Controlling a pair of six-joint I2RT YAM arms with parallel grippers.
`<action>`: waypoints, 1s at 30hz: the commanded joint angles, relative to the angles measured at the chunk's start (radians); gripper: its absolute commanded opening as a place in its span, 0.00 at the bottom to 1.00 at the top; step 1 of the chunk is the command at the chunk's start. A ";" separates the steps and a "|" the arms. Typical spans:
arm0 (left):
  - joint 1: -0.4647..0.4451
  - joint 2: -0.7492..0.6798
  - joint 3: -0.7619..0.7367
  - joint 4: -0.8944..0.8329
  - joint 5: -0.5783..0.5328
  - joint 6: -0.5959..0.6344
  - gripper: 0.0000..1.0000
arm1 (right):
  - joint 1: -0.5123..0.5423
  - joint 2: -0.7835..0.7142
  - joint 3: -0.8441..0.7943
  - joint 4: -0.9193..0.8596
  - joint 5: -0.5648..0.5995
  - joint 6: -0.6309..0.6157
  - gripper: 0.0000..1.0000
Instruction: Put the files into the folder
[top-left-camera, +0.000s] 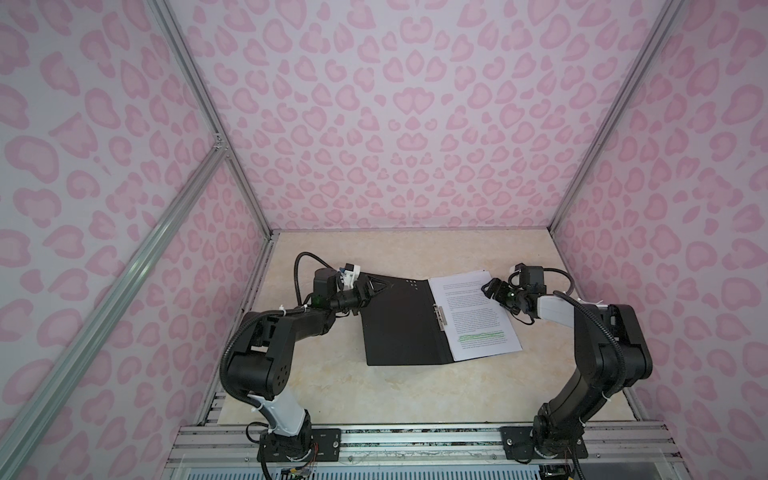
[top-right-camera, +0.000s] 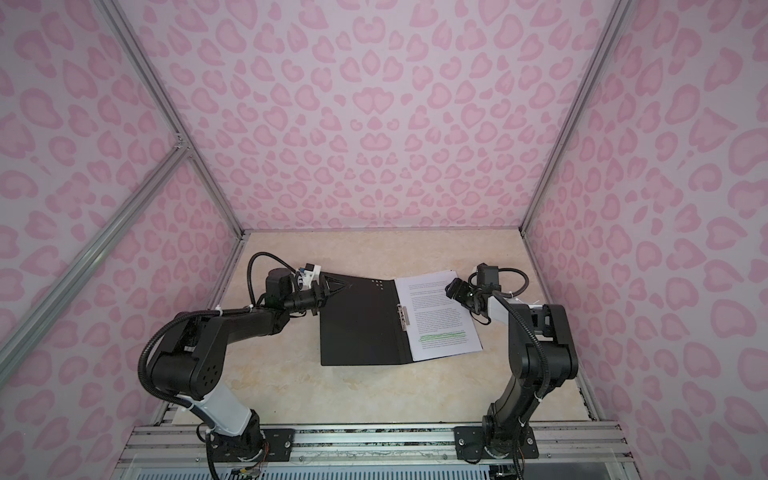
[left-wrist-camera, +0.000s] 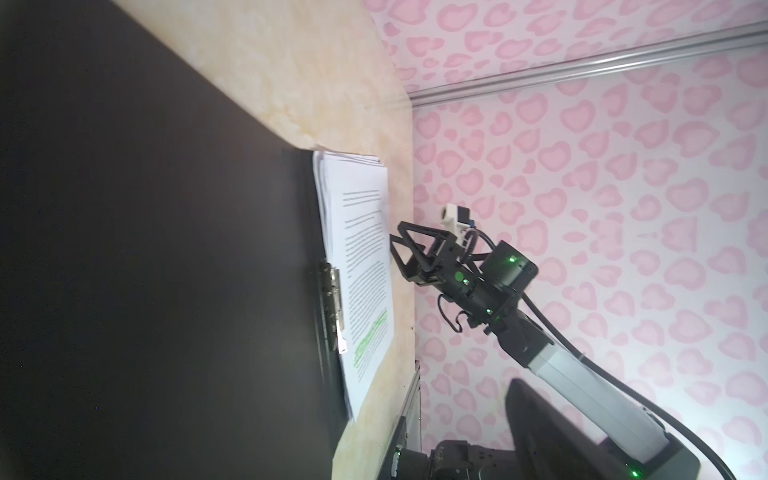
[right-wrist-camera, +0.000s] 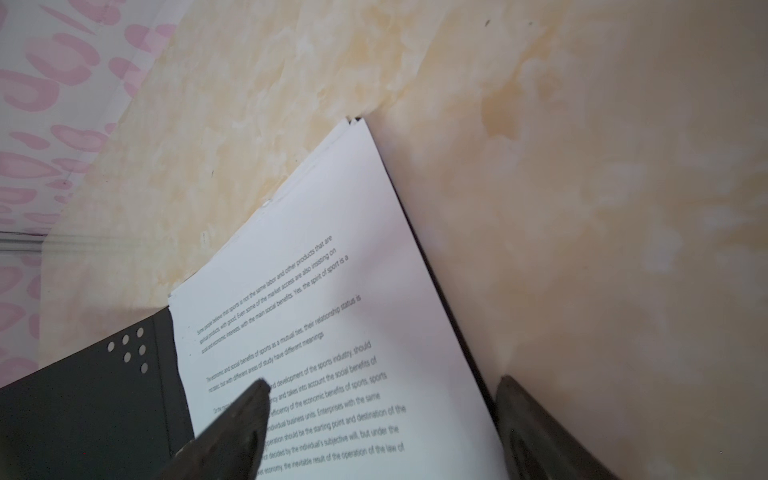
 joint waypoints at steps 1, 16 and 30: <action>-0.005 -0.099 -0.013 -0.070 0.019 0.030 0.98 | -0.002 -0.007 -0.043 -0.127 -0.064 0.060 0.87; -0.199 -0.318 0.167 -0.350 -0.110 0.119 0.98 | 0.261 -0.229 -0.329 0.204 -0.015 0.420 0.88; -0.473 0.029 0.204 -0.258 -0.341 0.112 0.98 | 0.130 -0.474 -0.225 -0.074 0.045 0.278 0.98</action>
